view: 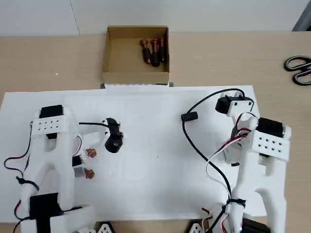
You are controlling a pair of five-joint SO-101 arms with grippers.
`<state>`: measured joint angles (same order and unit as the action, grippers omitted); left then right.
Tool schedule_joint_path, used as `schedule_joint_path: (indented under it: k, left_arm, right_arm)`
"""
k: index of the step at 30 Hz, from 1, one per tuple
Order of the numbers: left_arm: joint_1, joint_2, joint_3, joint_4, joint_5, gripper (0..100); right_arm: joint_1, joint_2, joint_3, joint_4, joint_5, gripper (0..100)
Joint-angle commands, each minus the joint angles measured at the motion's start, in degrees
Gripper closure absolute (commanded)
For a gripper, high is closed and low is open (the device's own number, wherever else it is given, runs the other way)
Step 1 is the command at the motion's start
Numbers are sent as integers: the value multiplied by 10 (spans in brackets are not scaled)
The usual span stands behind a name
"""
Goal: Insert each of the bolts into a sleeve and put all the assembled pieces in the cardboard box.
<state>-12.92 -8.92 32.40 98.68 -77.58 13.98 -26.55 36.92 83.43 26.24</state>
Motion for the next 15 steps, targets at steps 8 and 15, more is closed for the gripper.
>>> schedule_joint_path:
  k: [8,15]
  left_arm:
    - [5,-4,-44,0,-171,938]
    - [17,-4,-44,-57,-115,848]
  right_arm:
    - [-1,-22,-7,-7,-4,995]
    - [-1,-22,-6,-12,-4,995]
